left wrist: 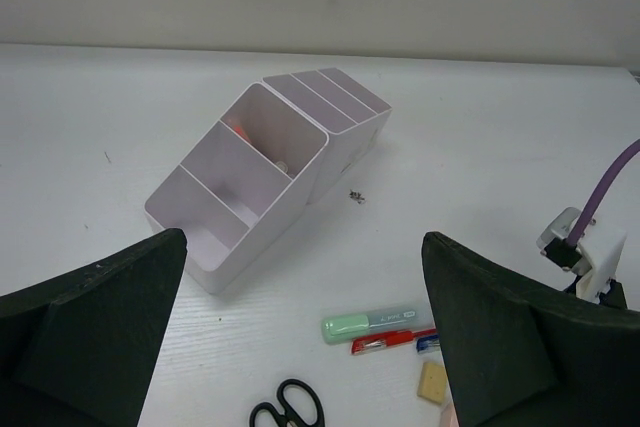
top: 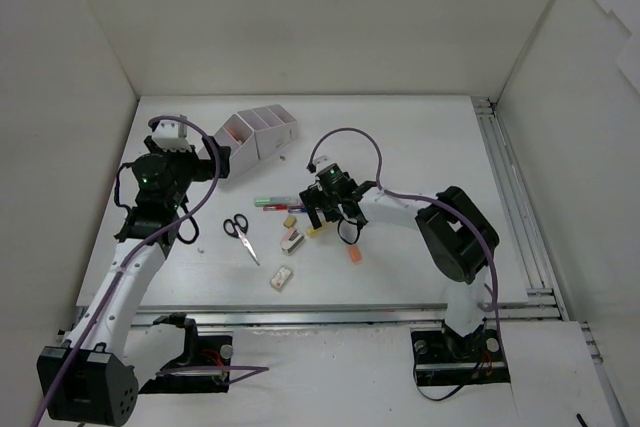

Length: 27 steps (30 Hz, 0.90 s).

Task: Sort the stationery into containers
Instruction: Pick up the pen from the center of the board.

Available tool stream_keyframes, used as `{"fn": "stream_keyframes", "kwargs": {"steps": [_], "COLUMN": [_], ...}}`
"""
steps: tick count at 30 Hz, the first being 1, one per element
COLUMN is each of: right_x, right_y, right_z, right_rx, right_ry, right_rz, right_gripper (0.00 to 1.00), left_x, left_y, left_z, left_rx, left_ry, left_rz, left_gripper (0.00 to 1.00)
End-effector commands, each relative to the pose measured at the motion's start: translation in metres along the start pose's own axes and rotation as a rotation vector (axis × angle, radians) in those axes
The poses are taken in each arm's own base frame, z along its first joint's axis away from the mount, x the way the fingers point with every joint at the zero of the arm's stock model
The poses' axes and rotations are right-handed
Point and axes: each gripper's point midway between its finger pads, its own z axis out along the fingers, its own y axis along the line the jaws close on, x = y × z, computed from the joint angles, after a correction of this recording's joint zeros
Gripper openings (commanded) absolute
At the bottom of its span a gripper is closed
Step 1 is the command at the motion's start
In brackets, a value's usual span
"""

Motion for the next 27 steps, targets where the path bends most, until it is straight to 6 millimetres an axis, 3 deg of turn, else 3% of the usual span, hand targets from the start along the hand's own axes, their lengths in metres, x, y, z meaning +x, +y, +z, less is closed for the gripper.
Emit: {"fn": "stream_keyframes", "kwargs": {"steps": [1, 7, 19, 24, 27], "right_x": [-0.005, -0.009, -0.036, -0.04, -0.036], "right_y": [-0.002, 0.01, 0.014, 0.024, 0.032], "right_z": [-0.013, -0.016, -0.014, -0.003, 0.001], "right_rx": [0.064, 0.07, 0.092, -0.027, -0.132], "right_ry": [-0.006, -0.013, -0.055, -0.053, -0.04], "right_rz": [-0.093, -0.224, -0.412, -0.406, -0.39], "right_gripper": [0.87, 0.77, 0.78, 0.66, 0.65], "left_x": [-0.019, -0.017, -0.011, -0.011, -0.014], "left_y": [-0.003, -0.001, 0.002, 0.004, 0.006], "left_z": [-0.006, -0.01, -0.011, -0.016, -0.021], "left_rx": [-0.001, -0.012, -0.025, -0.037, -0.053], "left_ry": [-0.071, -0.068, -0.055, -0.052, -0.058], "left_rz": [0.003, 0.01, 0.024, 0.023, 0.023], "left_gripper": [0.99, 0.99, 0.99, 1.0, 0.99]}}
